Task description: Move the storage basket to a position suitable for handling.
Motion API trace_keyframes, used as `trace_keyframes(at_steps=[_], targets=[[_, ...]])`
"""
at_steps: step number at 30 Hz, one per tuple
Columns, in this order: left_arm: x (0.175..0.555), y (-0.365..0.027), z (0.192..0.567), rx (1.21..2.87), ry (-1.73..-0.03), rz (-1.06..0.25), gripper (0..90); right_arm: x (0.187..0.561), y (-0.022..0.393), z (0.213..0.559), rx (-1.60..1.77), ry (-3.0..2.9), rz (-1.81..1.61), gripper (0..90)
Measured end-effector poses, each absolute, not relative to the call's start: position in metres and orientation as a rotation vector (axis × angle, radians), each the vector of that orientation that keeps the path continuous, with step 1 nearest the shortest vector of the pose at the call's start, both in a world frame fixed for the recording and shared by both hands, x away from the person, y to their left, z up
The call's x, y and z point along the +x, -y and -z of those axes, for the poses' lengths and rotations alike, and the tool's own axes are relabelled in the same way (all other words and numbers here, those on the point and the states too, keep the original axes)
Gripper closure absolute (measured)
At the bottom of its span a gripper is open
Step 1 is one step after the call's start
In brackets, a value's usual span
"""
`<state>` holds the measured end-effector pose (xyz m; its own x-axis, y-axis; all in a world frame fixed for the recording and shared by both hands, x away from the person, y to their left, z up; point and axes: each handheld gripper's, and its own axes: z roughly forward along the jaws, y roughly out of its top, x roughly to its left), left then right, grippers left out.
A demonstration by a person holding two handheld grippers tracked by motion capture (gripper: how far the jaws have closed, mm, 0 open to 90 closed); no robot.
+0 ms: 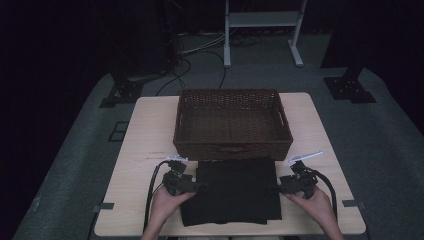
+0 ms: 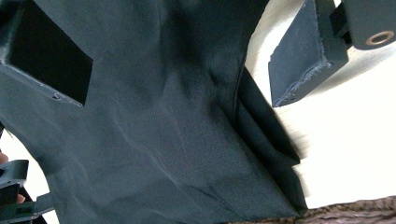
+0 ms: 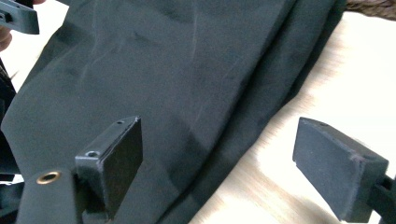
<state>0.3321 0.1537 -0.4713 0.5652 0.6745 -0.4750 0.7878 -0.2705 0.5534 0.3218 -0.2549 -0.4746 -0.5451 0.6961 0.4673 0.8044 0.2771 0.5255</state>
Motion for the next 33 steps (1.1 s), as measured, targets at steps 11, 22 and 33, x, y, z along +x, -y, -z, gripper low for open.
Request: trace_keyframes(at_steps=[11, 22, 33], targets=[[0.336, -0.148, 0.478, 2.053, -1.172, 0.202, 5.3, 0.328, 0.243, 0.481, -1.411, 2.395, 1.069, 17.7], [0.335, -0.135, 0.479, 2.068, -1.144, 0.203, 8.7, 0.329, 0.227, 0.48, -1.401, 2.435, 1.042, 23.3], [0.335, -0.122, 0.48, 2.092, -1.1, 0.235, 21.0, 0.328, 0.209, 0.478, -1.379, 2.507, 1.011, 34.9]])
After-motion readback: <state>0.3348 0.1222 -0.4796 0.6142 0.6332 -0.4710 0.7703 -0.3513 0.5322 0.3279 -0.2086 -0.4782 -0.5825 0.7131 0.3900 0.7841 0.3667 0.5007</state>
